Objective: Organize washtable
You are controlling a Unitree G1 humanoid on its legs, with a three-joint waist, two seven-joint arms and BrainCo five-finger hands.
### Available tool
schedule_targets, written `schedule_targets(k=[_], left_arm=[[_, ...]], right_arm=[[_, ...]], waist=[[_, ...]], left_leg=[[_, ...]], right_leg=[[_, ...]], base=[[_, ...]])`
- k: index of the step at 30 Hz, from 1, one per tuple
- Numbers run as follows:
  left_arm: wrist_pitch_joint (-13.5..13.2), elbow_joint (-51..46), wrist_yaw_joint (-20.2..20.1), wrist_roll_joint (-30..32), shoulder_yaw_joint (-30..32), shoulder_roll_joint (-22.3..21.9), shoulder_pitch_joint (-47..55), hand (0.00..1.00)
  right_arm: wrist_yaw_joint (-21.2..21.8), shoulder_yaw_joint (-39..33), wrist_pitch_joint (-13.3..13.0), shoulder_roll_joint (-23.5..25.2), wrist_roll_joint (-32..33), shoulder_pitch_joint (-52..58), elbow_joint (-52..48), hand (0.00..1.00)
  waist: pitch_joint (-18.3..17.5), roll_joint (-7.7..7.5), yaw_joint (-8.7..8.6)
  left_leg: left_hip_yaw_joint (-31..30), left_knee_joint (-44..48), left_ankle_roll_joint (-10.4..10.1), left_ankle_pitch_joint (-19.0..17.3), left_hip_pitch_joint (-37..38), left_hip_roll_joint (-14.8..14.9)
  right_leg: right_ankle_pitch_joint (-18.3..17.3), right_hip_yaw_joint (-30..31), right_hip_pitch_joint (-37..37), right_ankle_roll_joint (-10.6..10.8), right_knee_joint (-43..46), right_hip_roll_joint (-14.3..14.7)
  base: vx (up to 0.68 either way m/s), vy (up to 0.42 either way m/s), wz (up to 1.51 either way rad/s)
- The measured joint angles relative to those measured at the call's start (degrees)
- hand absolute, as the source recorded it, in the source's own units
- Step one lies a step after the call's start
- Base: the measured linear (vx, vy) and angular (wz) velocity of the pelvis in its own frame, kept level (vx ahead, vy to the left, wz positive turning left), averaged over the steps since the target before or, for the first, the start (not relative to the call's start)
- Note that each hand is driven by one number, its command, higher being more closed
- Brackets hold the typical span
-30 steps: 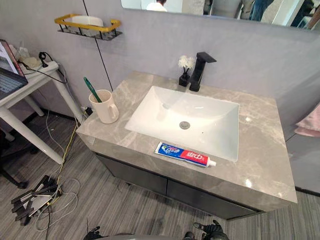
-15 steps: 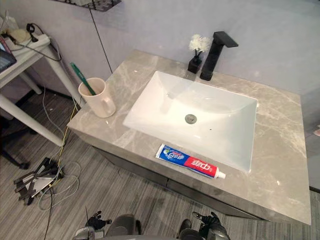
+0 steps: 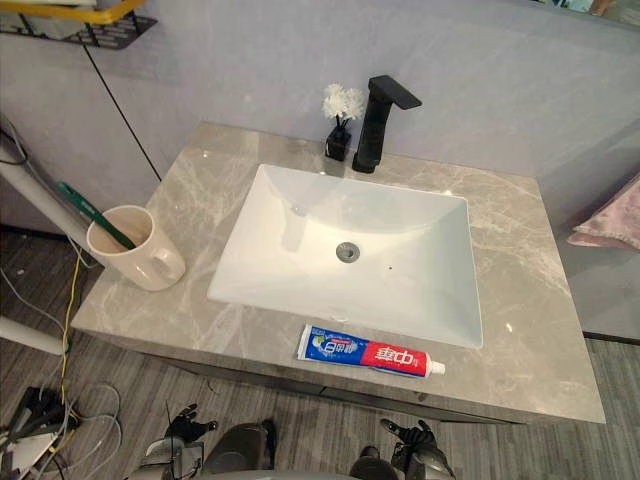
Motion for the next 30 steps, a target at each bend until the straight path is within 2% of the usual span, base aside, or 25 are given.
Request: schedule_targets(k=[9, 16, 22, 23, 26, 30], left_arm=[[0.00, 1.19, 0.16, -0.49, 0.19, -0.14, 0.48, 0.00], [0.04, 1.67, 0.27, -1.02, 0.63, -0.13, 1.33, 0.00], [0.04, 1.67, 0.33, -1.03, 0.45, 0.11, 3.00, 0.00], [0.04, 1.69, 0.37, -1.01, 0.34, 0.18, 3.49, 0.00], [0.07, 1.74, 0.48, -0.94, -0.14, 0.20, 3.56, 0.00], [0.08, 1.68, 1.25, -0.47, -0.18, 0.21, 3.85, 0.00]], right_arm=[[-0.10, -0.66, -0.06, -0.71, 0.10, 1.58, 0.02, 0.00], [-1.15, -0.70, -0.12, -0.64, 0.20, 3.09, -0.01, 0.00], [-1.54, -2.04, -0.32, -0.60, 1.08, 3.78, -5.01, 0.00], [-2.14, -3.04, -0.52, -0.77, 1.21, 3.91, -7.49, 0.00], [-3.80, -6.77, -1.28, -1.10, 1.29, 4.90, -15.38, 0.00], [-6.08, -13.89, -0.33, -1.31, 0.02, 7.54, -23.80, 0.00]], waist=[[-1.07, -0.03, -0.23], [-1.74, -1.06, -0.40], [-2.73, -1.54, -1.07], [-3.12, -1.55, -1.63], [-3.81, -1.46, -1.67], [-4.00, -1.09, -2.36]], left_leg=[[-1.98, -10.65, -1.20, 6.95, 4.58, -0.45], [-2.45, -21.62, -2.09, 13.56, 9.69, -1.23], [-3.52, -23.69, -2.38, 13.78, 10.65, -1.72], [-3.48, -23.71, -2.38, 13.78, 10.65, -1.77], [-3.25, -23.54, -2.34, 13.76, 10.69, -1.75], [-3.08, -22.77, -1.42, 13.56, 10.64, -1.71]], right_leg=[[0.16, -3.27, 0.79, -0.20, -0.47, 0.27], [-0.09, -3.81, 0.98, -0.65, -1.00, -0.18], [0.23, -2.61, 0.05, -1.06, -1.43, -0.12], [0.27, -2.44, 0.05, -1.05, -1.62, -0.12], [1.19, -1.63, 0.04, -0.93, -2.30, 0.08], [1.94, -1.10, 0.36, -0.33, -2.95, 0.28]], base=[[-0.03, -0.062, 0.09], [-0.13, -0.032, 0.02], [-0.04, 0.010, -0.15], [0.03, 0.018, -0.07], [0.06, 0.010, -0.11], [0.09, -0.001, -0.10]])
